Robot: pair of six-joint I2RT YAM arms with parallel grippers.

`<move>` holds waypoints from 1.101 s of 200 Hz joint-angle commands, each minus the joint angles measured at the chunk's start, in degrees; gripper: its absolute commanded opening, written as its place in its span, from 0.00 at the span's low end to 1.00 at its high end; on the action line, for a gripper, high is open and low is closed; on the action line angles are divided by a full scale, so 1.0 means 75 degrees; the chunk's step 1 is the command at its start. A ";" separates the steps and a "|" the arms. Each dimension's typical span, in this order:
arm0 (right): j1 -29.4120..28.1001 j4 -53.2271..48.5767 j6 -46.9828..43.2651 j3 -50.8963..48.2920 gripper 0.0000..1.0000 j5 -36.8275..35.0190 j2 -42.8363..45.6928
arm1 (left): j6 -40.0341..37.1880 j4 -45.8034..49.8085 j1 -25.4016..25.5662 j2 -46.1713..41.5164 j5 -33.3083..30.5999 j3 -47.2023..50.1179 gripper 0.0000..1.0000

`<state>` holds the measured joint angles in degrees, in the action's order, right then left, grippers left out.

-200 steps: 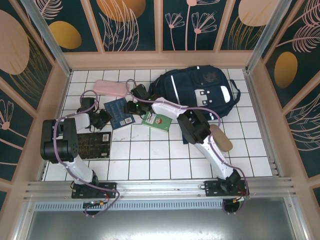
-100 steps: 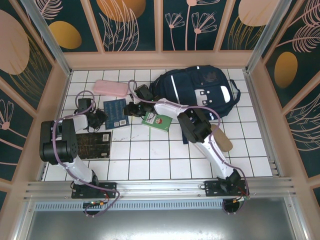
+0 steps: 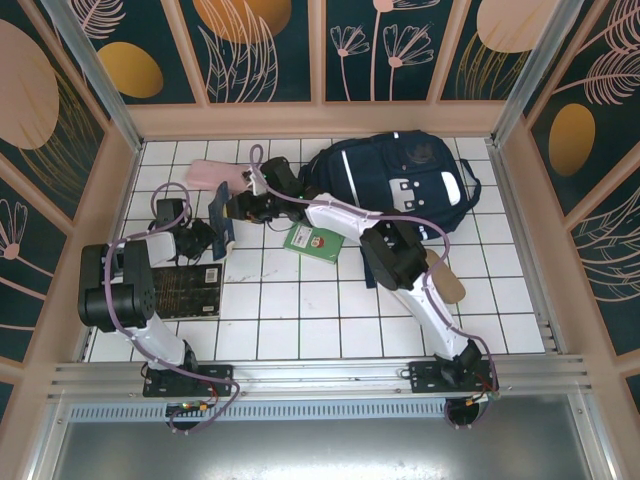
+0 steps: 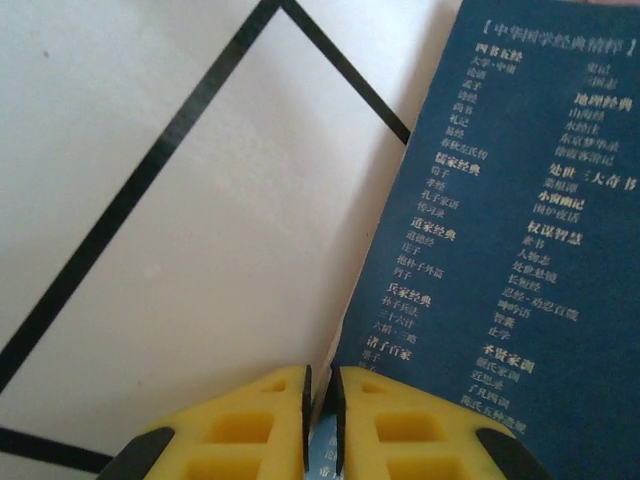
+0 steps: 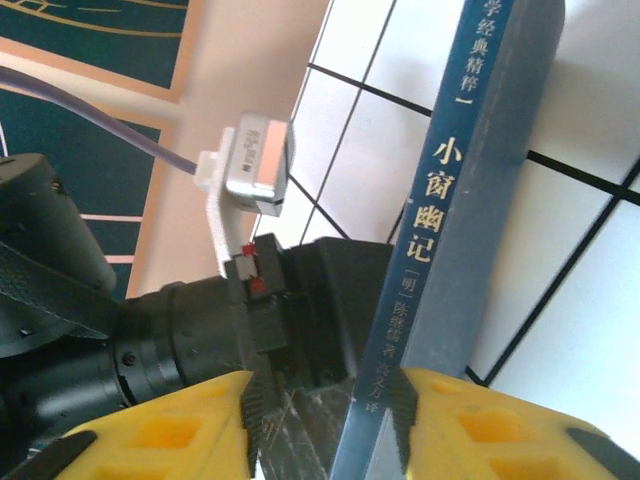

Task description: Pack the student bag

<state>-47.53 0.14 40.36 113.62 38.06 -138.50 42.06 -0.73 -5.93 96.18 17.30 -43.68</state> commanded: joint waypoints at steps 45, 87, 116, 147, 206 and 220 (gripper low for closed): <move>-0.0237 -0.0672 0.0169 0.0014 0.37 -0.0470 -0.0299 | 0.0125 0.0757 0.0282 -0.0051 0.0623 0.0369 0.16; -0.0147 -0.1023 -0.0054 -0.0184 0.00 -0.1121 0.0089 | 0.0085 0.0909 0.0276 -0.0190 0.0577 0.0236 0.17; 0.0060 -0.0815 -0.0139 -0.0722 0.00 -0.1254 0.0643 | 0.0027 0.1163 0.0265 -0.0500 0.0637 -0.0139 0.23; 0.0391 -0.0375 -0.0139 -0.1415 0.00 -0.1065 0.1367 | 0.0227 0.0865 0.0273 -0.1058 0.1254 -0.0444 0.51; 0.1230 0.2199 0.0989 -0.3132 0.00 0.0554 0.2789 | 0.1638 -0.1535 0.0275 -0.1317 0.3196 -0.0437 0.76; 0.1358 0.2940 0.1428 -0.3373 0.00 0.0930 0.2963 | 0.1891 -0.1957 0.0277 -0.1277 0.3416 -0.0446 0.78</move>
<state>-38.46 6.90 45.34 90.83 37.32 -121.43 50.83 -6.55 -4.12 86.72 36.29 -46.19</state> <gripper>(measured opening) 0.127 0.767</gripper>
